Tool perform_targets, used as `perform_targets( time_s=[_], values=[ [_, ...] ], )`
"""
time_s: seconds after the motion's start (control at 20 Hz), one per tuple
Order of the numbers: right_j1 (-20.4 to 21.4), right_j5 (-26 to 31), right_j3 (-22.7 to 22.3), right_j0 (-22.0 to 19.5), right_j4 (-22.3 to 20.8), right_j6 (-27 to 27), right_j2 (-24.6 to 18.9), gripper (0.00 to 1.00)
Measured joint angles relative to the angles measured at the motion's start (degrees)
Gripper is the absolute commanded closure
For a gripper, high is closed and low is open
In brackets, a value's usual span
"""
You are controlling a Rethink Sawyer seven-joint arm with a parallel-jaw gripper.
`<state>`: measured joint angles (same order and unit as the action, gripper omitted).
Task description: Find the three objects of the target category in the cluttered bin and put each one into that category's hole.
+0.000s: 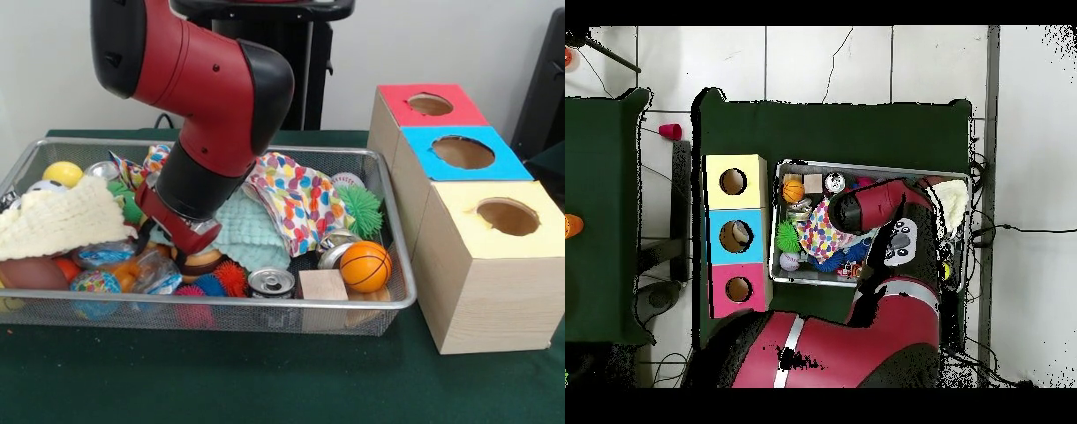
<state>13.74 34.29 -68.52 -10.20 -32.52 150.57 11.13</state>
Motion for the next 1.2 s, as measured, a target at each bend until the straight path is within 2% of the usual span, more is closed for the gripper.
perform_targets(
  time_s=[0.6, 0.65, 1.2],
  values=[
    [-1.5, 4.5, 3.3, 0.1, 1.8, 0.0, 0.0, 0.00],
    [-1.5, 5.1, 3.6, 0.1, 2.2, 0.0, 0.0, 1.00],
    [-1.6, 6.1, 3.8, -0.1, 2.6, 0.0, 0.0, 1.00]
  ],
)
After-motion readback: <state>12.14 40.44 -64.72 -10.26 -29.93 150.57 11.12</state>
